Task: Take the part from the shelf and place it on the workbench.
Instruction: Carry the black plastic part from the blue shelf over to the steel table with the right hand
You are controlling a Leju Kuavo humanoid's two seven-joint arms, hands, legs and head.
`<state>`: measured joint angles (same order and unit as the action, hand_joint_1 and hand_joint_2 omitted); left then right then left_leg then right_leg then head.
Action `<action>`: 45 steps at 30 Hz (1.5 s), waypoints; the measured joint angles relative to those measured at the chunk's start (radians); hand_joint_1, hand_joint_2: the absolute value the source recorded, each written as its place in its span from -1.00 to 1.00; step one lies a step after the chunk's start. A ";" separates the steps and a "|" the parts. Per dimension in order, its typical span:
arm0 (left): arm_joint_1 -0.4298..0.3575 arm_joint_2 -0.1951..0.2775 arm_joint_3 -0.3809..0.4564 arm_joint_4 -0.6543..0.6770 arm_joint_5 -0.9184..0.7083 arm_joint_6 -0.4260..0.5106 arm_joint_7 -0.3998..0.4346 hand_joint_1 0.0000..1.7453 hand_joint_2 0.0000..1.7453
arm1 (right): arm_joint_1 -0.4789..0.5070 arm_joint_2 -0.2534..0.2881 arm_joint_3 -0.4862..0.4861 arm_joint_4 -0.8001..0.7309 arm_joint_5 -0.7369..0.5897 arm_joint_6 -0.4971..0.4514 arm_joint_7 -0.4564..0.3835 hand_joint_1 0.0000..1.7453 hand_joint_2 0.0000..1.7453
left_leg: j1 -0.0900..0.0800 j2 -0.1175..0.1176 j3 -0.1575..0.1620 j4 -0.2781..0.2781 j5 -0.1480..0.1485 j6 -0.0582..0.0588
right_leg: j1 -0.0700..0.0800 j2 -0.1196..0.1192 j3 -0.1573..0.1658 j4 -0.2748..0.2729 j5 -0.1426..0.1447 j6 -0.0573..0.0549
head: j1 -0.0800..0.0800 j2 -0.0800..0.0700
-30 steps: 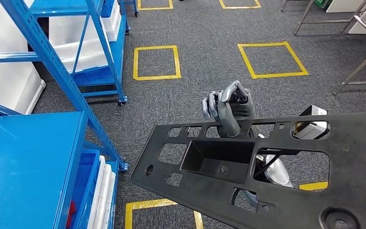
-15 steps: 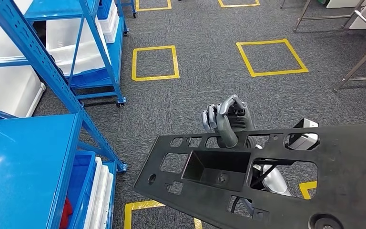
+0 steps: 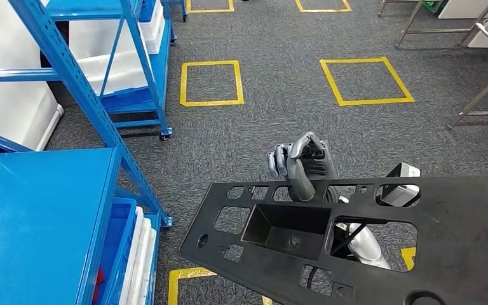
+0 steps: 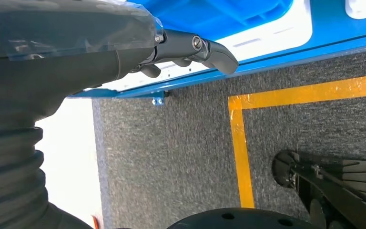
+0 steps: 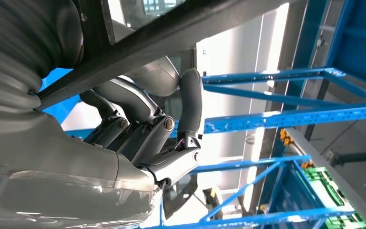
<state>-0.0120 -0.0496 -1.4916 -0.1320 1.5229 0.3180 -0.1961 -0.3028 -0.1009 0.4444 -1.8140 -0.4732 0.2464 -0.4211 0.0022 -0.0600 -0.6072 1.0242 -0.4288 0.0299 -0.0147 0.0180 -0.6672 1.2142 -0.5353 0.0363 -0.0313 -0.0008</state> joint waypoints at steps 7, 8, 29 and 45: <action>-0.005 0.001 0.000 0.000 0.000 0.000 -0.004 -1.00 1.00 | 0.003 -0.003 0.000 0.000 0.003 0.002 -0.002 1.00 1.00 | 0.001 -0.047 -0.013 0.001 0.006 -0.036 | -0.002 0.026 0.090 -0.191 0.069 -0.032 | 0.000 0.000; -0.005 0.002 0.000 0.000 0.000 0.000 -0.005 -1.00 1.00 | 0.003 -0.003 0.000 0.000 0.004 0.002 -0.003 1.00 1.00 | 0.000 -0.033 -0.024 0.023 -0.009 -0.040 | -0.004 0.013 0.093 -0.196 0.071 -0.039 | 0.000 0.000; -0.005 0.003 0.000 0.000 -0.012 -0.003 0.007 -1.00 1.00 | -0.003 -0.010 -0.016 0.000 0.007 0.022 0.003 1.00 1.00 | -0.002 -0.005 -0.006 -0.002 0.005 0.007 | 0.008 -0.025 -0.023 0.076 -0.061 -0.004 | 0.000 0.000; -0.009 0.005 0.000 0.000 -0.001 0.001 0.001 -1.00 1.00 | -0.005 -0.010 -0.015 0.008 -0.008 0.037 -0.004 1.00 1.00 | 0.004 0.028 -0.136 0.232 -0.075 -0.053 | 0.004 -0.075 0.114 -0.219 0.069 -0.053 | -0.001 0.000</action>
<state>-0.0211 -0.0445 -1.4919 -0.1320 1.5223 0.3185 -0.1955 -0.3076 -0.1114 0.4298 -1.8059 -0.4814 0.2831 -0.4249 0.0059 -0.0316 -0.7436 1.2565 -0.5039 -0.0235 -0.0111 -0.0565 -0.5536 0.9956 -0.4658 -0.0168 -0.0320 -0.0008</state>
